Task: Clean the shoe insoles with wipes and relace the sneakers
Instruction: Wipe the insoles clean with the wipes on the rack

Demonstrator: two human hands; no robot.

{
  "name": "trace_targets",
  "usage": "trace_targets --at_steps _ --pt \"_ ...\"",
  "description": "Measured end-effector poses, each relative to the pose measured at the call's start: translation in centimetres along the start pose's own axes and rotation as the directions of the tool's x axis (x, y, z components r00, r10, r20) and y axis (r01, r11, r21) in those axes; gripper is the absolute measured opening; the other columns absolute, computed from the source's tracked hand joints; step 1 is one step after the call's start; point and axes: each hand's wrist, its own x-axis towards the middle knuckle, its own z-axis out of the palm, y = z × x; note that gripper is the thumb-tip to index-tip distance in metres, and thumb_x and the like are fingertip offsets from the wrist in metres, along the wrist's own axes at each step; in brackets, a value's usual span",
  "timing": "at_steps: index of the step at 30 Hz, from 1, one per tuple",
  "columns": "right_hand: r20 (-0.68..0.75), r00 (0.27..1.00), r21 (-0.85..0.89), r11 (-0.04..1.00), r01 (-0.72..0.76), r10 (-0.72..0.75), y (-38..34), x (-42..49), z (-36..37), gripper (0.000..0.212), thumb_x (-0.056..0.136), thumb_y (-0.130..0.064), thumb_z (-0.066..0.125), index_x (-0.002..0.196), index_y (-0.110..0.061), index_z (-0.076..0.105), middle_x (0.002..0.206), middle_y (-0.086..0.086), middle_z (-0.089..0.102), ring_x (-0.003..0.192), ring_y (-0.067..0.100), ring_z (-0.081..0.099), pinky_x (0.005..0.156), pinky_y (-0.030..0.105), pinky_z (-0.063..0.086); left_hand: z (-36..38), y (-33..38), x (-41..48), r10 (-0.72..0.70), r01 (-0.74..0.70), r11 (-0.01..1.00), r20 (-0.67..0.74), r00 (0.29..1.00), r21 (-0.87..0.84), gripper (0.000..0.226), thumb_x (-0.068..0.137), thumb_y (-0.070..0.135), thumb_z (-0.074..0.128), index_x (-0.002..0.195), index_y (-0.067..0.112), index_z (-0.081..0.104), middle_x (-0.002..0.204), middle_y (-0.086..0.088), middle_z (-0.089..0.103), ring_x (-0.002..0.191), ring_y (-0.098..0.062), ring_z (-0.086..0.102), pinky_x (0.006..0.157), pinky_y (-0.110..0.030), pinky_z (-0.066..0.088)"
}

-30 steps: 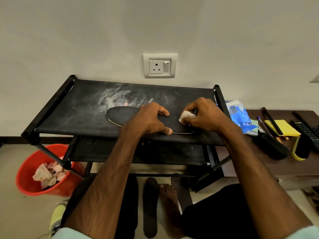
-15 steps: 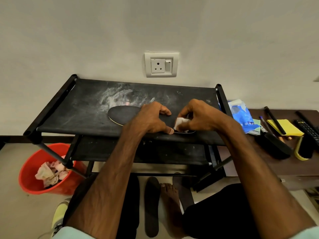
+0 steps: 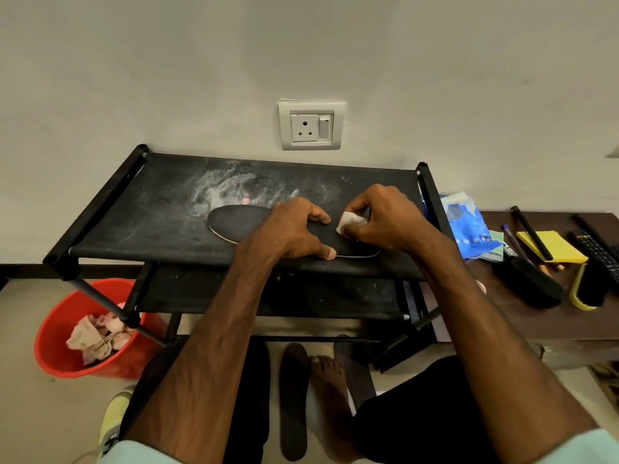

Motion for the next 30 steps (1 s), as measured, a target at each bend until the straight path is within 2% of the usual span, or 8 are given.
trace_targets --at_steps 6,9,12,14,17,21,26,30 --pt "0.146 0.987 0.097 0.994 0.055 -0.069 -0.2 -0.8 0.0 0.013 0.078 -0.033 0.084 0.09 -0.032 0.08 0.086 -0.01 0.075 0.079 0.006 0.069 0.078 0.036 0.062 0.0 -0.1 0.1 0.015 -0.015 1.0 0.006 1.0 0.007 0.074 0.069 0.033 0.092 0.136 0.024 0.062 0.138 0.007 0.062 0.131 -0.017 0.05 0.112 -0.035 0.039" --pt "-0.133 0.991 -0.033 0.999 -0.035 0.03 1.1 -0.6 -0.3 0.016 0.078 -0.044 0.081 0.09 -0.033 0.08 0.079 -0.011 0.073 0.076 0.008 0.068 0.074 0.035 0.059 0.0 -0.4 0.1 0.02 -0.02 1.0 -0.013 1.0 0.001 0.071 0.069 0.036 0.091 0.133 0.026 0.064 0.135 0.008 0.063 0.128 -0.015 0.051 0.103 -0.025 0.037" --pt "-0.377 0.924 0.076 0.996 -0.04 0.066 3.1 -0.8 -1.0 0.02 0.081 -0.043 0.077 0.092 -0.026 0.08 0.08 -0.008 0.075 0.077 0.009 0.07 0.074 0.03 0.057 0.1 -0.6 0.1 0.025 -0.026 1.0 -0.022 0.999 -0.016 0.07 0.068 0.036 0.092 0.132 0.025 0.065 0.133 0.008 0.064 0.128 -0.015 0.052 0.104 -0.026 0.037" --pt "-0.419 0.906 0.134 0.991 -0.012 0.067 3.8 -1.3 -1.6 0.012 0.085 -0.032 0.077 0.092 -0.024 0.081 0.081 -0.008 0.076 0.077 0.005 0.069 0.072 0.019 0.053 0.2 -0.7 0.1 0.024 -0.025 0.999 -0.023 0.999 -0.021 0.07 0.069 0.036 0.092 0.132 0.025 0.065 0.133 0.009 0.064 0.129 -0.016 0.051 0.106 -0.028 0.038" --pt "-0.321 0.946 0.16 0.987 0.003 0.049 4.1 -1.9 -1.8 0.011 0.086 -0.017 0.077 0.094 -0.023 0.081 0.082 -0.007 0.074 0.074 -0.003 0.065 0.065 0.001 0.043 0.2 -0.8 0.2 0.022 -0.023 0.999 -0.018 1.0 -0.026 0.071 0.068 0.037 0.092 0.133 0.026 0.065 0.135 0.009 0.063 0.131 -0.018 0.049 0.109 -0.032 0.04" --pt "-0.179 0.983 0.136 0.988 0.07 -0.045 3.5 -1.3 -1.0 0.014 0.085 -0.018 0.08 0.094 -0.028 0.081 0.091 -0.011 0.078 0.084 0.003 0.071 0.08 0.021 0.057 0.2 -0.7 0.2 0.033 -0.033 0.999 -0.02 0.999 -0.015 0.071 0.069 0.037 0.091 0.134 0.025 0.064 0.136 0.008 0.062 0.13 -0.017 0.05 0.109 -0.031 0.039" --pt "-0.005 1.0 0.067 0.998 0.017 -0.016 2.2 -0.2 -0.4 0.017 0.087 -0.014 0.077 0.097 -0.027 0.082 0.096 -0.004 0.077 0.091 0.01 0.069 0.083 0.026 0.055 0.4 -0.7 0.3 0.025 -0.025 1.0 -0.033 0.999 -0.005 0.072 0.068 0.039 0.092 0.134 0.027 0.064 0.135 0.009 0.063 0.129 -0.016 0.051 0.104 -0.028 0.04" --pt "0.054 0.998 0.01 1.0 -0.015 0.014 1.9 -1.2 -1.6 0.014 0.083 -0.018 0.082 0.092 -0.028 0.083 0.09 -0.006 0.078 0.083 0.006 0.069 0.078 0.024 0.056 0.4 -0.7 0.3 0.017 -0.019 1.0 -0.049 0.999 -0.022 0.073 0.065 0.038 0.093 0.132 0.027 0.066 0.134 0.009 0.064 0.125 -0.014 0.054 0.1 -0.025 0.041"
